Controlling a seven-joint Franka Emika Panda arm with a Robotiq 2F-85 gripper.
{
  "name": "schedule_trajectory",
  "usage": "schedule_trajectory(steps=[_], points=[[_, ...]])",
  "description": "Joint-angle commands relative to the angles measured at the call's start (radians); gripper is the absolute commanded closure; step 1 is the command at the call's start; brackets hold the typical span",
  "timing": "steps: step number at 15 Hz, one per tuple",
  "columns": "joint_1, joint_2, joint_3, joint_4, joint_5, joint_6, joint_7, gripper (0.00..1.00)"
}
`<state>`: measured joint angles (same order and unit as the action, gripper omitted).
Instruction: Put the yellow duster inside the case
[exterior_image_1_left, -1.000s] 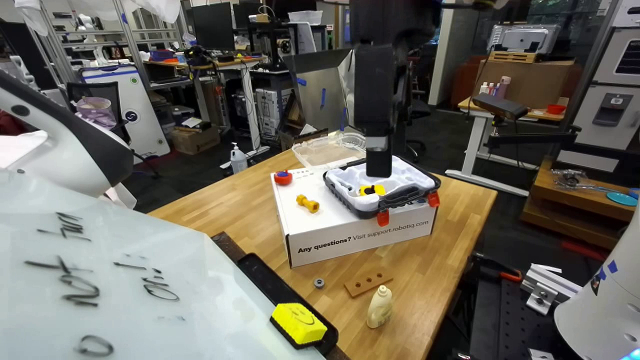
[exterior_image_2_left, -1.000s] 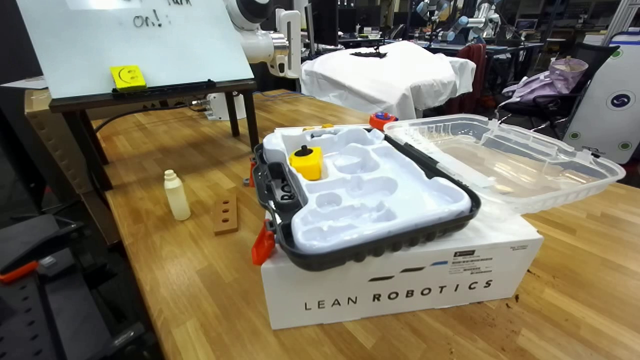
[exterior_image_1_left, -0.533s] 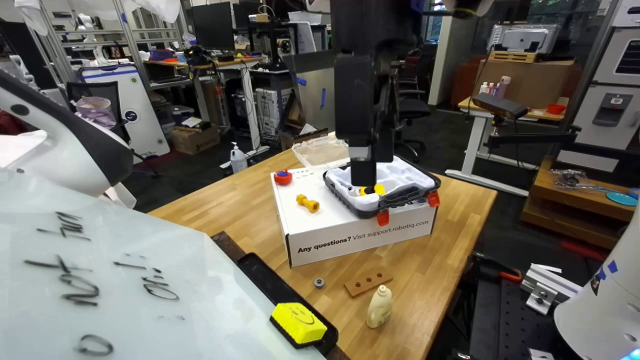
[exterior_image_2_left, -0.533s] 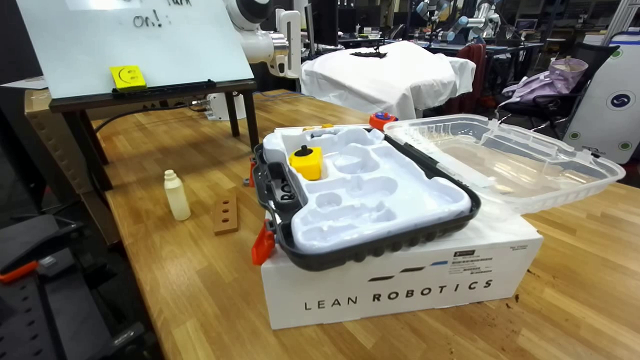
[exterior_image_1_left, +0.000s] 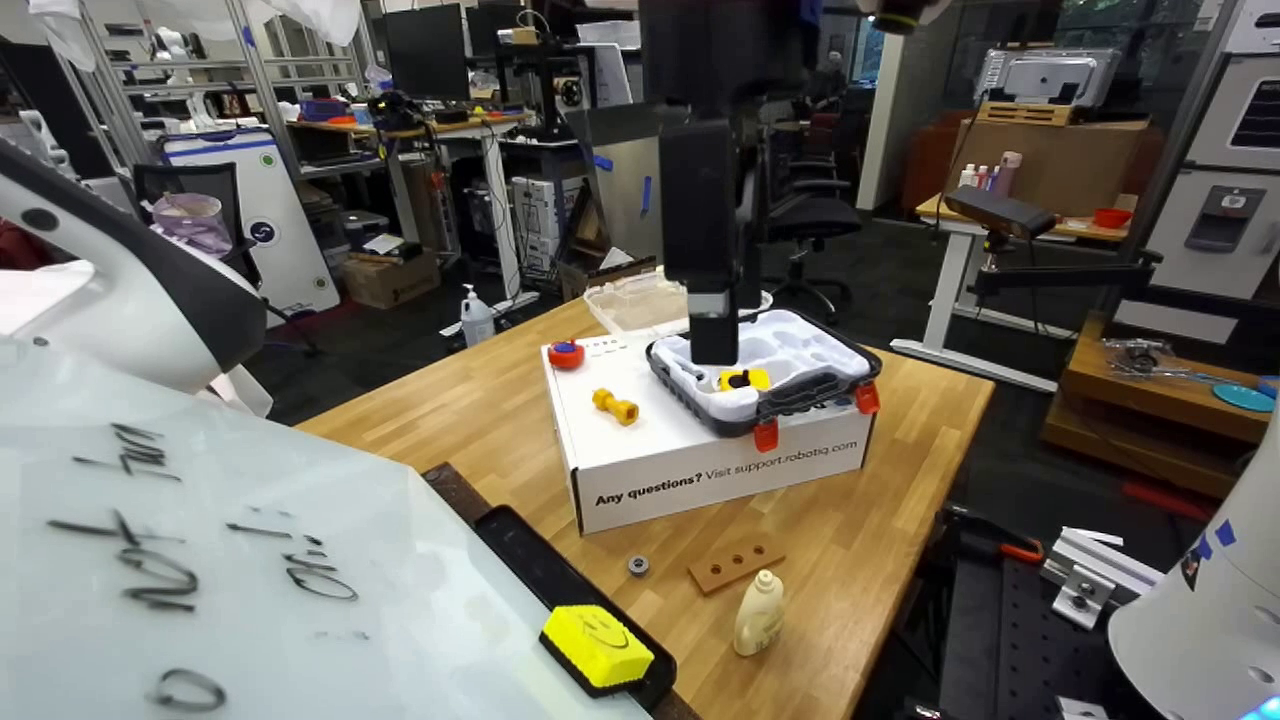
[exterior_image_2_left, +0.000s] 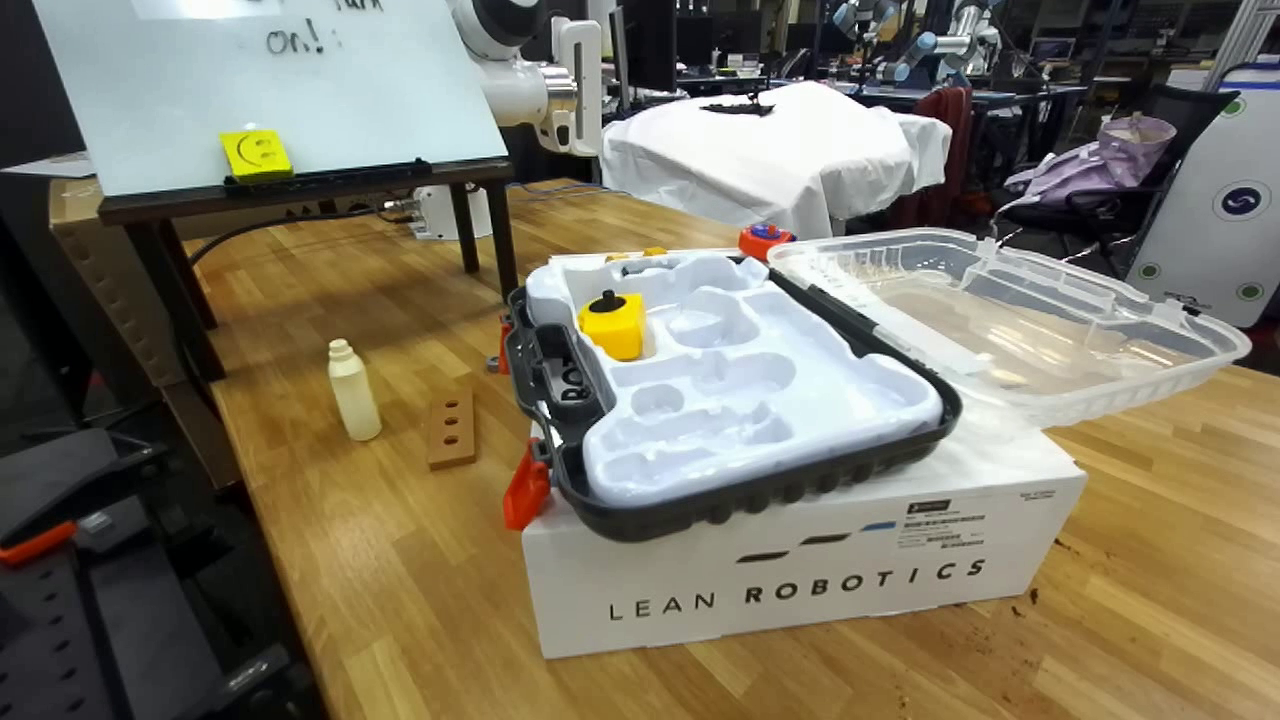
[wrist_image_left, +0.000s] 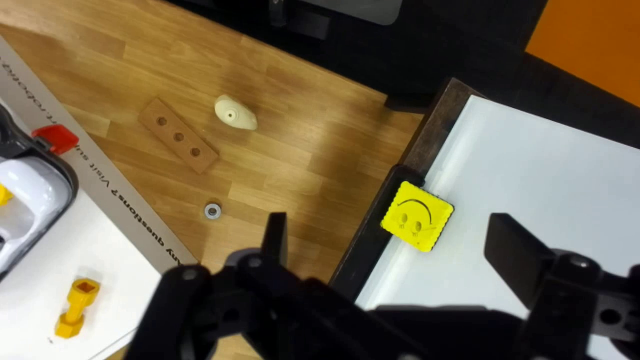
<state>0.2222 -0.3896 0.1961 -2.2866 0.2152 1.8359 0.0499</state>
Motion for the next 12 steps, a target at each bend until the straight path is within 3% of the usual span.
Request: schedule_trajectory(steps=[1,2,3,12], points=[[0.022,0.095,-0.014,0.102,-0.004,-0.036,-0.166,0.00],[0.029,0.114,-0.019,0.121,0.010,-0.030,-0.216,0.00],[0.012,0.065,0.000,0.067,-0.005,-0.003,-0.131,0.00],[0.013,0.077,0.000,0.075,-0.003,-0.003,-0.140,0.00]])
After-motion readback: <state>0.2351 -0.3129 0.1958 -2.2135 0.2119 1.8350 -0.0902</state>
